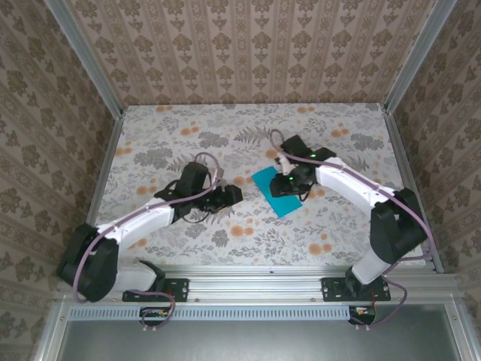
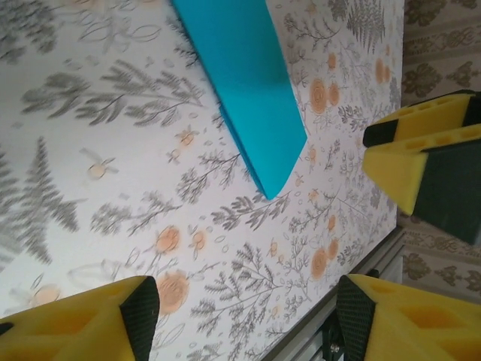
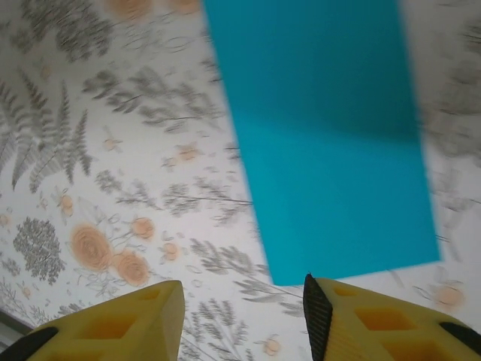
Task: Fold a paper plane with a square sheet of paper (pick it up from the middle)
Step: Turn over the paper at the center of the table, then third fold the triangle at the center of the table.
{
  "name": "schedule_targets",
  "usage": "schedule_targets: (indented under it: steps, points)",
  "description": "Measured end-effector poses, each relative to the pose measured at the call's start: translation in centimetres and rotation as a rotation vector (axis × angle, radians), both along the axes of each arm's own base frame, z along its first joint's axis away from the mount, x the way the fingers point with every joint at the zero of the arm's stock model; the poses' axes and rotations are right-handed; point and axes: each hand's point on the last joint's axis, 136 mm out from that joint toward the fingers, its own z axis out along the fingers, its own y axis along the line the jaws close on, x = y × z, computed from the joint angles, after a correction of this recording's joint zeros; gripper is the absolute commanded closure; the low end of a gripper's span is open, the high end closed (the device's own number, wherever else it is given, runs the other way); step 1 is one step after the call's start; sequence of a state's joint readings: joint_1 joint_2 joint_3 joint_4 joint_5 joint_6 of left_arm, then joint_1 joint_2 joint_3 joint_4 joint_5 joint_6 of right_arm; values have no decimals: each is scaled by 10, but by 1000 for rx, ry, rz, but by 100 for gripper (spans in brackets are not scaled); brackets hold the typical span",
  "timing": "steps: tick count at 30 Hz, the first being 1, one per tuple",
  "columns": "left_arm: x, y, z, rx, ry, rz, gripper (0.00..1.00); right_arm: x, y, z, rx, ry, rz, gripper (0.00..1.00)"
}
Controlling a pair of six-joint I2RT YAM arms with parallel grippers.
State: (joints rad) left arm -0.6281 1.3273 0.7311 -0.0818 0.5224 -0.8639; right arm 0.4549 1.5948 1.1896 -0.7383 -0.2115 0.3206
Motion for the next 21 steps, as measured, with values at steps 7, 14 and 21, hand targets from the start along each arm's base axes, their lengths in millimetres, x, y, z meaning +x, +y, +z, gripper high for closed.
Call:
schedule_targets:
  steps: [7,14,21]
  points:
    - [28,-62,8,25,-61,-103,51,-13,-49,-30,86,95,-144,47]
    - [33,-114,-17,95,-67,-197,61,-12,-65,-39,190,100,-221,46]
    - [28,-136,-56,164,-28,-256,72,-13,-74,-49,248,112,-267,46]
